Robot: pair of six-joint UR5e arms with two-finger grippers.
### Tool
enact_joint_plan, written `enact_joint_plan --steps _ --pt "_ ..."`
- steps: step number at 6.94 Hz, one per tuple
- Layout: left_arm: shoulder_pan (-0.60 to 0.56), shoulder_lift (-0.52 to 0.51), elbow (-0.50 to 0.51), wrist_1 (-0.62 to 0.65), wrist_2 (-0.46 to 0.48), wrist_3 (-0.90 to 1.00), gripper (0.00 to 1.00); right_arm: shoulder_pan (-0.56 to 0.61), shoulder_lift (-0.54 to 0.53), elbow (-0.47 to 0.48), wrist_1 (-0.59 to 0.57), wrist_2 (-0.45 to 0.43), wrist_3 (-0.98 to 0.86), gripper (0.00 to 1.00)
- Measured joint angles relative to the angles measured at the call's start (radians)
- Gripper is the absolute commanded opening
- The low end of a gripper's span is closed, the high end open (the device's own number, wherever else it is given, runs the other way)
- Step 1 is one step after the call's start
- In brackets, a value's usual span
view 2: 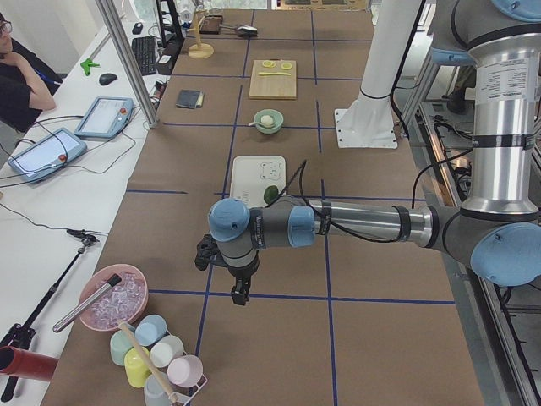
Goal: Put spoon and bun in bowl
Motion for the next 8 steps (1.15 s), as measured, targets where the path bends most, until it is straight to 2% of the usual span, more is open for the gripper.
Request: enact_joint_plan --steps 8 --pt "0.001 -0.016 -0.009 -0.004 -0.007 0.002 1.00 0.000 -0.014 0.025 0.002 0.003 -0.009 1.00"
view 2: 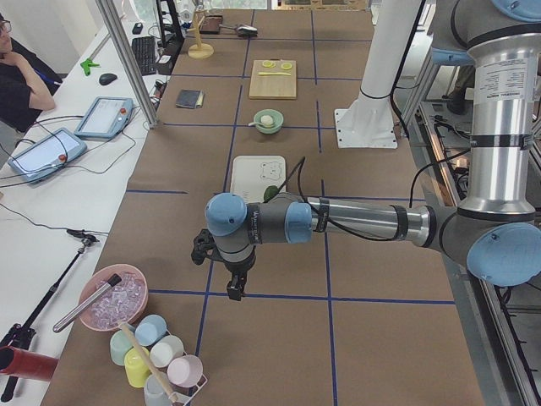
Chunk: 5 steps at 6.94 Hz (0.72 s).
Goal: Put spoon and bun in bowl
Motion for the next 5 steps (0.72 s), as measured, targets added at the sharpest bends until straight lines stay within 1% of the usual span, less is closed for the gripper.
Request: enact_joint_plan --steps 5 --pt "0.000 -0.002 -0.013 0.001 0.000 0.000 1.00 0.000 -0.001 0.038 -0.001 0.003 0.008 1.00"
